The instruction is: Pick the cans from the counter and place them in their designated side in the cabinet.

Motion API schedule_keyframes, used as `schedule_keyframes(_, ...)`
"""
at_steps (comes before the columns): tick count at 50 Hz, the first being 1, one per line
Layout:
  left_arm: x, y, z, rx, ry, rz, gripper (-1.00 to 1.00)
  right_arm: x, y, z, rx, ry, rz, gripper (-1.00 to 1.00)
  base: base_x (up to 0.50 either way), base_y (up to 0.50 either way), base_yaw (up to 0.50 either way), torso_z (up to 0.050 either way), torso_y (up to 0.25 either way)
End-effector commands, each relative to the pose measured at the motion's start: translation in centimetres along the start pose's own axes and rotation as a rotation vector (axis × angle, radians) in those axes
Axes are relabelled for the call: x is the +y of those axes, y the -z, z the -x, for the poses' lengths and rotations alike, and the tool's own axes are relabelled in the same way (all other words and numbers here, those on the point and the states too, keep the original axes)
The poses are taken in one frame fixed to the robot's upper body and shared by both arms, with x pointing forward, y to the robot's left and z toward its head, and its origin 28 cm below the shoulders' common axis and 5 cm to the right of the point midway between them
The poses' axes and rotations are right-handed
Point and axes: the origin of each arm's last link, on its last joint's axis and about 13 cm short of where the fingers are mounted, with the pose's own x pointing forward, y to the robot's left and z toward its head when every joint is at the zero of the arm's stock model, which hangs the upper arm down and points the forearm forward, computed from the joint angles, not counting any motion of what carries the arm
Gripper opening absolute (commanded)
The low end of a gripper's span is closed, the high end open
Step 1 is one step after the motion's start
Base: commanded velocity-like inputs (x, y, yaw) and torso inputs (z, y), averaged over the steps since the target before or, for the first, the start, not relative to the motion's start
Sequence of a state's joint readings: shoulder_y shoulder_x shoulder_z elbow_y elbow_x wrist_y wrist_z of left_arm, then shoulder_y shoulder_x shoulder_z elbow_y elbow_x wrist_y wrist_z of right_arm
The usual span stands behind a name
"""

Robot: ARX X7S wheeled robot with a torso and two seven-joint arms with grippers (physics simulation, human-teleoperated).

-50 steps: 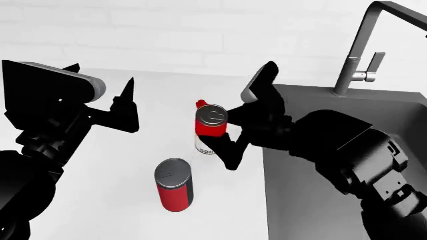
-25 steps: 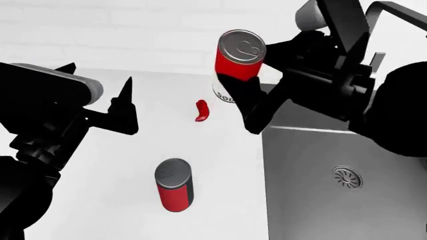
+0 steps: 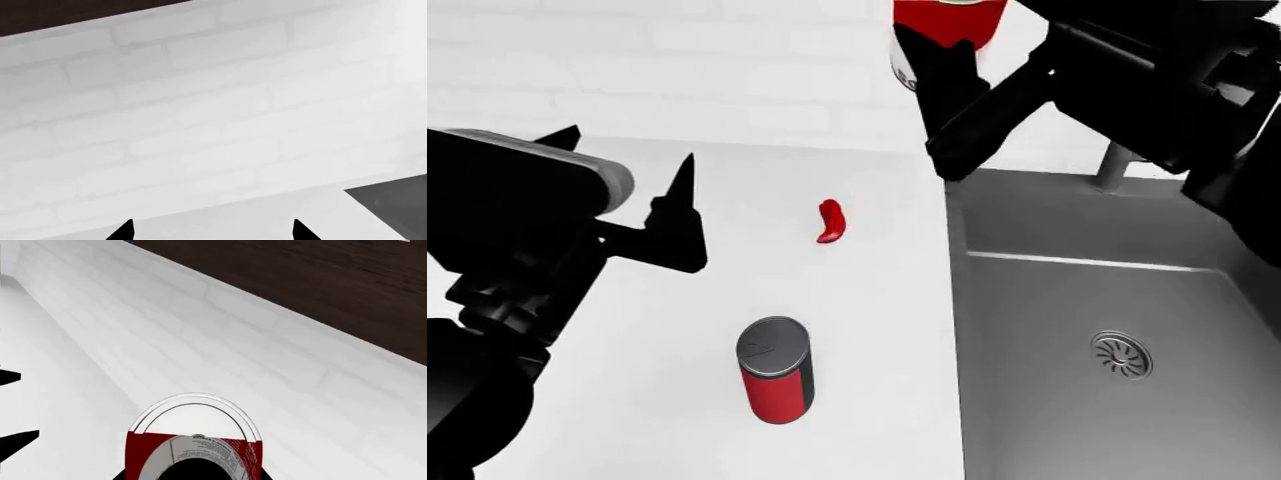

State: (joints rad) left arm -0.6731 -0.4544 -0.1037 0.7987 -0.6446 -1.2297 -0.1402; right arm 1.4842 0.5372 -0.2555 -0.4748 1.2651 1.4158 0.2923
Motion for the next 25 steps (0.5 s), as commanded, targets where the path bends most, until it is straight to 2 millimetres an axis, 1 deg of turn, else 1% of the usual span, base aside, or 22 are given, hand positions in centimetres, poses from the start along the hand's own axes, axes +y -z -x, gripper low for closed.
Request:
schedule_keyframes(1, 0.0, -0.1, 0.1, -0.006, -0.003, 0.004, 1.0, -1.5, -3.8, 0.2, -0.114, 0.135, 0.083, -1.0, 0.0, 0.0, 0.0, 0.0, 0.0)
schedule_keyframes(7, 0.0, -0.1, 0.0, -0.004, -0.004, 0.004, 1.0, -2.1, -5.7, 0.0, -0.183, 0.143, 0.093, -1.0, 0.0, 0.0, 0.0, 0.0, 0.0)
schedule_keyframes(15, 0.1, 0.1, -0.1, -0.004, -0.014, 0.005, 1.0, -2.8, -7.9, 0.3, -0.257, 0.165, 0.113, -1.0, 0.0, 0.0, 0.0, 0.0, 0.0)
schedule_keyframes(22, 0.0, 0.0, -0.2, -0.005, -0.012, 0.005, 1.0, -3.8, -9.8, 0.3, -0.281, 0.21, 0.14, -1.0, 0.0, 0.0, 0.0, 0.0, 0.002)
schedule_keyframes(25, 0.0, -0.1, -0.3, -0.007, -0.011, 0.005, 1.0, -4.5, -11.0, 0.3, -0.294, 0.231, 0.147, -1.0, 0.0, 0.0, 0.0, 0.0, 0.0)
